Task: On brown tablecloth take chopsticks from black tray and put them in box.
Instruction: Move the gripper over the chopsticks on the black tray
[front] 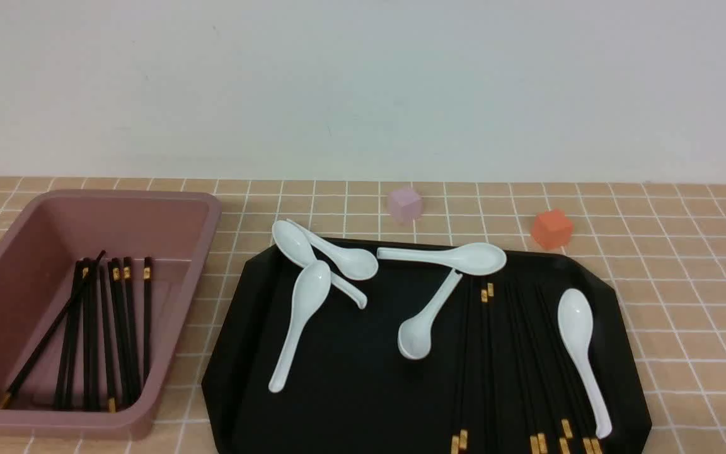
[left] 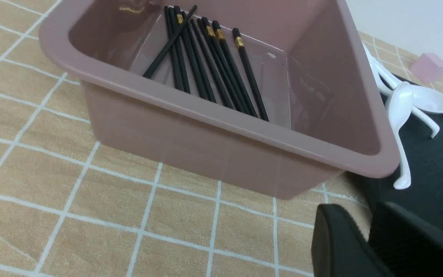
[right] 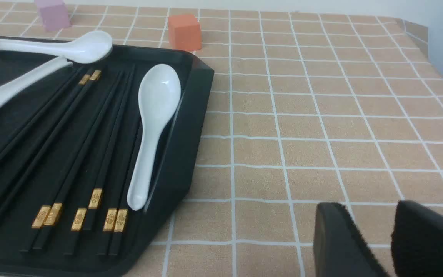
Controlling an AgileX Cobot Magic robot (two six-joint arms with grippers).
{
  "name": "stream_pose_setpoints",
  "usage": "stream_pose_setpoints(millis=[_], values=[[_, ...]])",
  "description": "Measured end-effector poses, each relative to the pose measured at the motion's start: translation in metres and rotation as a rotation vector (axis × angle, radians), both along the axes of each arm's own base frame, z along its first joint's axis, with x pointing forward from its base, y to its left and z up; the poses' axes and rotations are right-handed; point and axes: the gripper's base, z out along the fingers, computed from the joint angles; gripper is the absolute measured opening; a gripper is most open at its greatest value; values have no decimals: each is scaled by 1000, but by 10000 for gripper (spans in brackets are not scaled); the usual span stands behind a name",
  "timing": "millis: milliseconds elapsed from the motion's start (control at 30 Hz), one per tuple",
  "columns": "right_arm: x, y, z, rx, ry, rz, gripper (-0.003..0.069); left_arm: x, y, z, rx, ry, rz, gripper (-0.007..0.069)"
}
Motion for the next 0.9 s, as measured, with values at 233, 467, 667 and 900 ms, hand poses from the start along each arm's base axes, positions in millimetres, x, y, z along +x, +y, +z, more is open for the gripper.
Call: stream_pose_setpoints(millis=[233,467,667,900], values=[[0,0,0,0,0,0,240,0,0,0,0,0,0,154],[0,0,0,1,0,0,240,0,0,0,0,0,0,162],[0,0,0,1,0,0,240,0,0,0,0,0,0,166],[0,0,0,1,0,0,240,0,0,0,0,0,0,176]])
